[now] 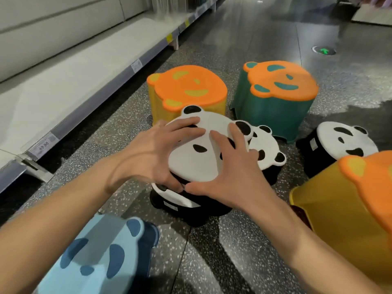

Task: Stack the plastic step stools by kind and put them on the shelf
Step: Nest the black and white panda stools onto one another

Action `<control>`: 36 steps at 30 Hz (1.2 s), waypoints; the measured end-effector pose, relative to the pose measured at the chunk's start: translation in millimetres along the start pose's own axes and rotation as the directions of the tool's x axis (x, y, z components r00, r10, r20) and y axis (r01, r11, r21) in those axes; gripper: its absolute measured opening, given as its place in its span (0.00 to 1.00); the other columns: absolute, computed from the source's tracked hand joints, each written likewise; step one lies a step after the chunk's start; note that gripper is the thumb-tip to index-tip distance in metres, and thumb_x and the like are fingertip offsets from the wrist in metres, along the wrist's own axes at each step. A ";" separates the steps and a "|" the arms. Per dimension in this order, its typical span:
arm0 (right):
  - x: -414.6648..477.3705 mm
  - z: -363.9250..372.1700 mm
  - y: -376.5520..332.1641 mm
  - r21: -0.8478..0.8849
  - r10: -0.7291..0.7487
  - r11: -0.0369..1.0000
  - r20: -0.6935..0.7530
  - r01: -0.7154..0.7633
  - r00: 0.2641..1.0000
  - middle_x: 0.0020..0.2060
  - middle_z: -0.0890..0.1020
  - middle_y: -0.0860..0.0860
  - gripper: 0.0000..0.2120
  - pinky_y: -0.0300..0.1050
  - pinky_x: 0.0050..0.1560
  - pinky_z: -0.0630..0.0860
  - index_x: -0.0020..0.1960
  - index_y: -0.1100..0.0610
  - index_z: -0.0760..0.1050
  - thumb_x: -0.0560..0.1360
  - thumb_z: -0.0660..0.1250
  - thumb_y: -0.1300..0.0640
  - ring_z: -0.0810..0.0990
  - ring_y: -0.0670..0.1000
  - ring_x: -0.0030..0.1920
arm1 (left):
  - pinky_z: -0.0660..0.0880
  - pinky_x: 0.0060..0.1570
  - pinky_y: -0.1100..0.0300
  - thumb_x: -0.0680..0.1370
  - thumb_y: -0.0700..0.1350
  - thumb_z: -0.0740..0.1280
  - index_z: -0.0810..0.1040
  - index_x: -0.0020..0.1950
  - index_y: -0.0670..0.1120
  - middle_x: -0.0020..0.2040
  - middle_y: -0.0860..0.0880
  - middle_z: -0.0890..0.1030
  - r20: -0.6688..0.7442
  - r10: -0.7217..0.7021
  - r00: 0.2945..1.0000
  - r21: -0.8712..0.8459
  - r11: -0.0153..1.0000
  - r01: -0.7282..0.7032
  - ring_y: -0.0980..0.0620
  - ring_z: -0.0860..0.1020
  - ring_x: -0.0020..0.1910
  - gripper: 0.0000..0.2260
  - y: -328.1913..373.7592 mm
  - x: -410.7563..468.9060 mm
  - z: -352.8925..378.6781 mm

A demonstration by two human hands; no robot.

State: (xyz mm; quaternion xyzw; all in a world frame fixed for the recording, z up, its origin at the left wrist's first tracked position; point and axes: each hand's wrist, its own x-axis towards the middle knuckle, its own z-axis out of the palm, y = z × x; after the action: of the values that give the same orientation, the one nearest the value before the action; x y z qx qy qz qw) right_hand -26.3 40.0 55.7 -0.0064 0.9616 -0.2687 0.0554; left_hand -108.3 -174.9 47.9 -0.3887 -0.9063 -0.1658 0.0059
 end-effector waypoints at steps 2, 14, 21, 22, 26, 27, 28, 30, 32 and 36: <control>10.7 13.6 0.6 -0.005 -0.026 1.000 0.005 0.026 1.000 0.81 0.43 0.40 0.61 0.58 0.66 0.67 0.80 0.39 0.53 0.53 0.73 0.26 0.58 0.64 0.76 | 0.70 0.70 0.42 0.55 0.68 0.79 0.64 0.82 0.57 0.85 0.59 0.57 0.007 -0.030 1.000 -0.012 0.999 0.030 0.53 0.65 0.78 0.58 -9.6 -4.8 7.1; 32.7 96.6 30.5 -0.149 -0.009 0.988 0.200 0.039 0.980 0.81 0.36 0.45 0.58 0.60 0.65 0.72 0.82 0.40 0.41 0.65 0.73 0.29 0.57 0.67 0.72 | 0.76 0.64 0.41 0.55 0.73 0.78 0.55 0.83 0.63 0.84 0.63 0.51 0.175 -0.188 0.967 0.132 0.977 0.166 0.43 0.64 0.76 0.60 -53.6 -20.0 79.9; 38.5 106.6 39.3 -0.342 -0.034 0.926 0.349 0.161 0.937 0.80 0.28 0.50 0.55 0.63 0.61 0.74 0.81 0.41 0.31 0.71 0.66 0.26 0.61 0.70 0.69 | 0.82 0.54 0.42 0.57 0.68 0.79 0.47 0.82 0.67 0.82 0.69 0.41 0.200 -0.337 0.920 0.142 0.939 0.313 0.42 0.56 0.78 0.62 -43.3 -32.8 103.2; 41.6 99.0 40.3 -0.362 -0.022 0.915 0.397 0.179 0.917 0.80 0.28 0.50 0.55 0.62 0.62 0.72 0.81 0.41 0.30 0.72 0.65 0.27 0.62 0.71 0.69 | 0.81 0.55 0.41 0.57 0.68 0.79 0.47 0.83 0.66 0.82 0.68 0.41 0.213 -0.346 0.914 0.146 0.936 0.320 0.41 0.56 0.78 0.62 -40.6 -31.9 102.8; 57.9 39.3 43.3 -0.511 0.034 0.788 0.594 0.344 0.804 0.81 0.31 0.47 0.48 0.58 0.68 0.69 0.81 0.39 0.32 0.76 0.60 0.27 0.65 0.67 0.75 | 0.78 0.62 0.38 0.60 0.71 0.78 0.45 0.84 0.60 0.85 0.60 0.42 0.229 -0.382 0.895 0.149 0.923 0.356 0.35 0.58 0.76 0.62 -11.7 -27.0 110.3; 59.5 20.3 44.7 -0.549 0.048 0.747 0.607 0.375 0.793 0.82 0.34 0.47 0.46 0.56 0.67 0.69 0.82 0.39 0.33 0.77 0.59 0.28 0.66 0.65 0.75 | 0.76 0.65 0.37 0.61 0.71 0.77 0.44 0.85 0.58 0.85 0.58 0.41 0.256 -0.402 0.879 0.160 0.915 0.371 0.33 0.58 0.75 0.62 -0.3 -21.9 111.9; 60.7 2.1 47.2 -0.575 0.057 0.721 0.606 0.387 0.794 0.83 0.37 0.47 0.44 0.54 0.66 0.70 0.82 0.40 0.35 0.78 0.58 0.30 0.68 0.64 0.75 | 0.72 0.69 0.36 0.63 0.72 0.77 0.43 0.85 0.57 0.85 0.56 0.40 0.296 -0.435 0.850 0.185 0.900 0.395 0.32 0.57 0.76 0.61 9.2 -14.6 111.7; 62.0 -29.8 56.5 -0.592 0.063 0.720 0.576 0.362 0.815 0.84 0.42 0.51 0.44 0.53 0.65 0.70 0.83 0.42 0.36 0.79 0.59 0.32 0.69 0.63 0.74 | 0.60 0.76 0.31 0.65 0.74 0.74 0.44 0.84 0.54 0.85 0.52 0.41 0.394 -0.480 0.784 0.264 0.876 0.404 0.29 0.51 0.80 0.59 25.2 6.8 100.2; 67.0 -52.0 72.5 -0.585 0.062 0.753 0.517 0.300 0.854 0.83 0.48 0.54 0.45 0.54 0.67 0.69 0.83 0.45 0.37 0.79 0.60 0.32 0.68 0.64 0.75 | 0.48 0.78 0.29 0.70 0.76 0.69 0.51 0.84 0.51 0.86 0.49 0.42 0.493 -0.454 0.742 0.297 0.890 0.347 0.32 0.43 0.83 0.53 34.5 37.2 81.7; 85.6 -60.0 114.7 -0.490 0.157 0.871 0.331 0.027 0.930 0.79 0.60 0.60 0.47 0.56 0.57 0.76 0.83 0.54 0.41 0.78 0.63 0.36 0.71 0.66 0.70 | 0.54 0.79 0.38 0.78 0.69 0.65 0.65 0.80 0.55 0.86 0.49 0.51 0.546 -0.287 0.787 0.174 0.958 0.229 0.39 0.50 0.83 0.34 58.5 115.1 65.9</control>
State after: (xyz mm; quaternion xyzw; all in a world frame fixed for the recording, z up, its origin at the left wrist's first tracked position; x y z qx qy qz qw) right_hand -115.9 165.5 38.6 -0.0362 0.9709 -0.0106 0.2364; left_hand -139.5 -36.3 19.0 -0.2920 -0.9186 0.0023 -0.2663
